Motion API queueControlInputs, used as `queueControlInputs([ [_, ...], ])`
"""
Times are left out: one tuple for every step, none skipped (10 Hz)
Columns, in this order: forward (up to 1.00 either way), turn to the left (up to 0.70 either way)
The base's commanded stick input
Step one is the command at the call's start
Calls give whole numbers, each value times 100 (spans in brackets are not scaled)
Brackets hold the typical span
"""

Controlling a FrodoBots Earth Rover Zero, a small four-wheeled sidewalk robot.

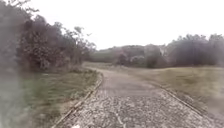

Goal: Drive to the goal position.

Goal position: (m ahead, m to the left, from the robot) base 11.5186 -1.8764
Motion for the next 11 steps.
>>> queueControlInputs([
  [70,-14],
  [70,-14],
  [70,-14],
  [70,-14],
  [70,-14],
  [70,-14],
  [70,-13],
  [70,-13],
  [70,-6],
  [70,0],
  [70,0],
])
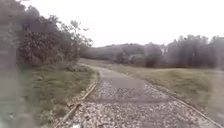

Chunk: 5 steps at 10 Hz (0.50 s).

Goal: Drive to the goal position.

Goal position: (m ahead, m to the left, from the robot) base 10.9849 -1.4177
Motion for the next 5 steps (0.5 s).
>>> queueControlInputs([
  [70,0],
  [70,0],
  [70,0],
  [70,0],
  [70,0],
])
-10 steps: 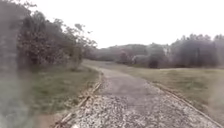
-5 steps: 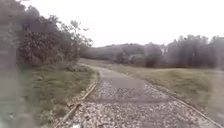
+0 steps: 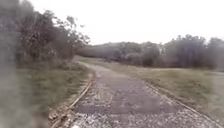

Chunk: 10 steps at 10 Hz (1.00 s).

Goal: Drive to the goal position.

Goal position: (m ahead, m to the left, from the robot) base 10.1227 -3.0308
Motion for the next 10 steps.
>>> queueControlInputs([
  [70,0],
  [70,0],
  [70,0],
  [70,0],
  [70,0],
  [70,0],
  [70,0],
  [70,0],
  [70,0],
  [70,0],
])
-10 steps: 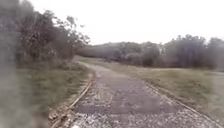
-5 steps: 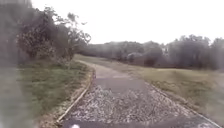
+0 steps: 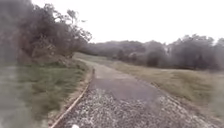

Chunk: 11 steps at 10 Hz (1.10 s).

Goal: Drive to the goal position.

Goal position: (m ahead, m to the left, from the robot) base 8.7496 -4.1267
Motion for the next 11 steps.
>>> queueControlInputs([
  [70,0],
  [70,0],
  [70,0],
  [70,0],
  [70,0],
  [70,0],
  [70,0],
  [70,0],
  [0,0],
  [0,0],
  [0,0],
])
